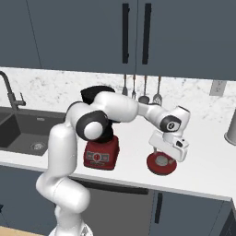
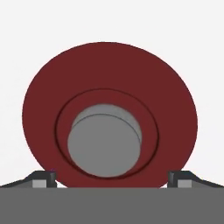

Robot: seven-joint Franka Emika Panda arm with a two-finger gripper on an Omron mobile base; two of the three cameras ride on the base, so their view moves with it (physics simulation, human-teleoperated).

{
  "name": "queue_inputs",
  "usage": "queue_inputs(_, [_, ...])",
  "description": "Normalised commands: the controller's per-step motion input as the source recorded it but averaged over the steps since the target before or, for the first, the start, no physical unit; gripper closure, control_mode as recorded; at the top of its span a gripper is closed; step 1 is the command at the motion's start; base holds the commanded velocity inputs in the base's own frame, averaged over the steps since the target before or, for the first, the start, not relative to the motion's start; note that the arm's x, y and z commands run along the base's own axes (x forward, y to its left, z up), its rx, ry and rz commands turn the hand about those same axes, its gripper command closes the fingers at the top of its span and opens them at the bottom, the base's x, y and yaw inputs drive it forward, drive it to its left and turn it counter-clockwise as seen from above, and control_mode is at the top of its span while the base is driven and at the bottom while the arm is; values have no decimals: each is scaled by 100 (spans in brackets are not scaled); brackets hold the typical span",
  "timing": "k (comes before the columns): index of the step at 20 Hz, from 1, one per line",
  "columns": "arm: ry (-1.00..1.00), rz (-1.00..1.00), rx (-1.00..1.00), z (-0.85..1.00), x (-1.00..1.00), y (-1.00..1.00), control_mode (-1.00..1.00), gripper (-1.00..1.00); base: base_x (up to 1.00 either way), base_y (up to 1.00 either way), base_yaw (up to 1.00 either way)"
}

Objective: Close the lid blender by securely placing the lid on top.

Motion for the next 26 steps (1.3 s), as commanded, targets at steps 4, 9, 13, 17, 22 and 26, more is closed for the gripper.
queue_inputs(4, [0, 0, -1, -22, 0, 0, -100, -100, 0, 0, 0])
queue_inputs(9, [0, 0, 0, -18, 0, 2, -100, -100, 0, 0, 0])
queue_inputs(13, [0, 0, -1, -19, 0, 7, -100, -100, 0, 0, 0])
queue_inputs(17, [0, 0, -2, -32, 0, 9, -100, -100, 0, 0, 0])
queue_inputs(22, [-1, 0, -2, -12, 5, 0, -100, -100, 0, 0, 0])
queue_inputs(26, [-2, 0, -1, -17, 4, 0, -100, -100, 0, 0, 0])
